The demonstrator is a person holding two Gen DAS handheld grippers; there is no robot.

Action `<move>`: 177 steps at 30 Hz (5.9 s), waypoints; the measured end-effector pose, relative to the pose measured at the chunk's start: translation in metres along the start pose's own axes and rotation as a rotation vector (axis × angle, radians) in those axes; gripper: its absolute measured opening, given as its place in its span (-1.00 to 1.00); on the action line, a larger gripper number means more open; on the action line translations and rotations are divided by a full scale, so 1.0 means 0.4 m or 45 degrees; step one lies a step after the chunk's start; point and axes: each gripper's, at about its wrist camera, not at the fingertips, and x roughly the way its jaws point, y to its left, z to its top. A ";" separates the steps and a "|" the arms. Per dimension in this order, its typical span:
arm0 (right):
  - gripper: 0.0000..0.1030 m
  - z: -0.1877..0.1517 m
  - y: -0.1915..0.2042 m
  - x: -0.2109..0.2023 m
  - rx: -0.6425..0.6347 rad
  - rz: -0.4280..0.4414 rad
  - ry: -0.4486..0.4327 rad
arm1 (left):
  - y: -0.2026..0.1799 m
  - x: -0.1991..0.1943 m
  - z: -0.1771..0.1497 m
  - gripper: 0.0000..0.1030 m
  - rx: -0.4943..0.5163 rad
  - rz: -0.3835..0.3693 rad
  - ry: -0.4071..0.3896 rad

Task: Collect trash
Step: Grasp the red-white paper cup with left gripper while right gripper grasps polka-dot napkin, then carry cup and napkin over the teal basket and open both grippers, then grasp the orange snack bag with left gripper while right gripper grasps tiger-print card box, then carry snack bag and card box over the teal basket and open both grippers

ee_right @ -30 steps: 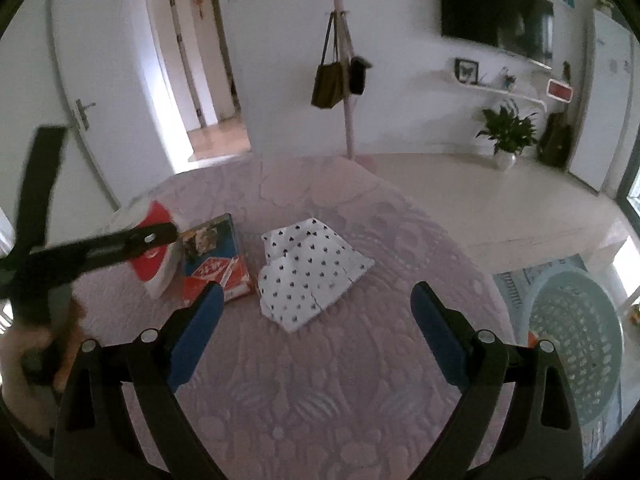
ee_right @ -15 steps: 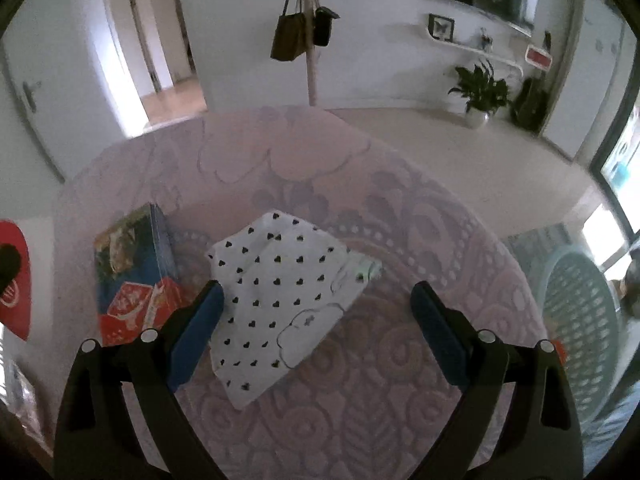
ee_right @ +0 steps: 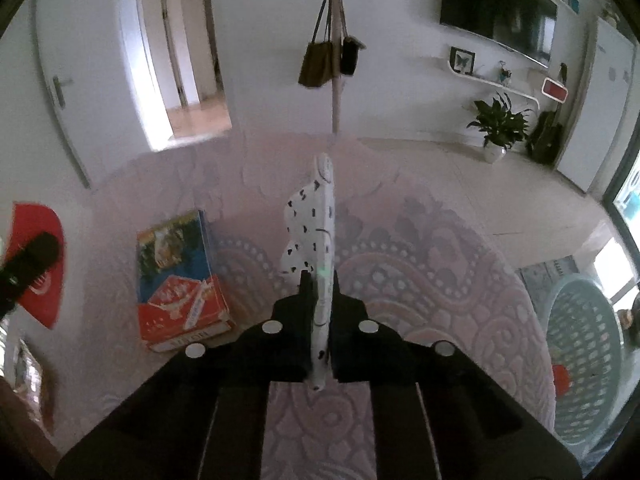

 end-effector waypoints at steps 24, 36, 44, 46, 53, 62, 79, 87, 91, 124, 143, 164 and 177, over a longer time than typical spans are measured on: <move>-0.92 -0.100 -0.360 -0.338 0.247 -0.040 -0.431 | -0.417 -0.020 -0.010 -0.16 0.226 -0.455 0.022; -0.92 -0.264 -0.673 -0.353 0.459 -0.264 -0.398 | -0.704 0.141 -0.100 -0.16 0.337 -0.608 0.214; -0.92 -0.365 -0.831 -0.255 0.664 -0.305 -0.180 | -0.839 0.299 -0.195 -0.15 0.410 -0.688 0.415; -0.92 -0.382 -0.854 -0.222 0.698 -0.298 -0.113 | -0.861 0.354 -0.225 -0.15 0.396 -0.728 0.521; -0.91 -0.413 -0.895 -0.173 0.765 -0.289 -0.026 | -0.888 0.456 -0.275 -0.04 0.335 -0.761 0.655; 0.12 -0.425 -0.914 -0.191 0.806 -0.303 -0.039 | -0.850 0.428 -0.259 0.61 0.264 -0.777 0.674; 0.13 -0.286 -0.646 -0.361 0.557 -0.127 -0.248 | -0.616 0.081 -0.144 0.67 0.178 -0.737 0.364; 0.13 -0.200 -0.440 -0.419 0.367 -0.006 -0.330 | -0.424 -0.114 -0.117 0.67 0.142 -0.466 0.153; 0.13 -0.161 -0.321 -0.413 0.257 0.064 -0.325 | -0.325 -0.194 -0.108 0.67 0.131 -0.298 0.080; 0.60 0.001 0.167 0.044 -0.137 0.136 0.099 | 0.135 -0.228 -0.184 0.83 0.040 0.301 0.256; 0.19 -0.008 0.208 0.061 -0.255 0.143 0.144 | 0.116 -0.220 -0.240 0.03 0.122 0.464 0.285; 0.18 -0.022 0.005 -0.195 -0.039 0.101 -0.289 | -0.009 -0.292 -0.140 -0.92 0.178 0.189 0.022; 0.18 -0.095 -0.416 -0.433 0.299 -0.197 -0.404 | -0.456 -0.169 -0.077 -0.92 0.487 -0.167 -0.054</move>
